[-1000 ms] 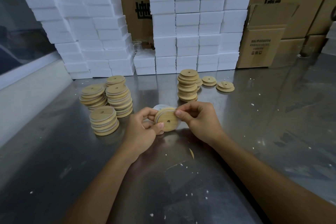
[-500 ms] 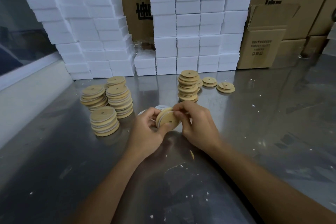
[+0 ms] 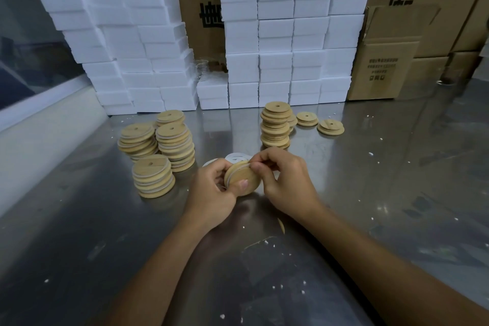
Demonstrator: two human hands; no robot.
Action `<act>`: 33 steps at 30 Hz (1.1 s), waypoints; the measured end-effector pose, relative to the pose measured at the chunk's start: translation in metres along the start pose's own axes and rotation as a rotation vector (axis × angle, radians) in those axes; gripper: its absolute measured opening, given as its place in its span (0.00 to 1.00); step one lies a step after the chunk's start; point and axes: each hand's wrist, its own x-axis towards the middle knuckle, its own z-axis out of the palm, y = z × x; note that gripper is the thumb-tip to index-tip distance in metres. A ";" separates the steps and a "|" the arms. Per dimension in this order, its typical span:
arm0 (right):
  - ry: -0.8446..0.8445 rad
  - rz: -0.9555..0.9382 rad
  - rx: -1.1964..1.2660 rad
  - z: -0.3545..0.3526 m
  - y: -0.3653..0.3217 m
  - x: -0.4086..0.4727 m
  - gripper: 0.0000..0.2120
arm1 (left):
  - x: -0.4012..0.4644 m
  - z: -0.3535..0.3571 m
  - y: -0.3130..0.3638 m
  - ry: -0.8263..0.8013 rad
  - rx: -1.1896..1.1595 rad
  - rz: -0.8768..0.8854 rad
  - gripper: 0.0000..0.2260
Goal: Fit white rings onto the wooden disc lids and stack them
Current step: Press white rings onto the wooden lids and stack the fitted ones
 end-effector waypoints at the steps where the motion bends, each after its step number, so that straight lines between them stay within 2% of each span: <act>1: -0.010 0.003 0.014 0.000 0.000 0.000 0.02 | 0.000 -0.001 -0.001 0.001 0.002 0.000 0.08; 10: -0.086 0.052 0.041 0.001 0.003 -0.001 0.03 | 0.000 -0.001 0.001 0.007 -0.015 -0.022 0.10; 16: -0.057 0.106 0.051 0.001 0.006 0.000 0.07 | 0.000 -0.001 0.001 0.012 -0.044 -0.028 0.11; 20: -0.056 0.141 0.103 0.002 0.008 0.000 0.07 | 0.000 -0.002 0.003 0.016 -0.098 -0.055 0.12; 25: -0.118 0.201 0.193 0.000 0.011 0.000 0.06 | 0.001 -0.004 0.004 0.078 -0.273 -0.171 0.11; 33: -0.179 0.262 0.320 0.002 0.011 0.000 0.09 | 0.000 -0.005 0.007 0.099 -0.316 -0.171 0.06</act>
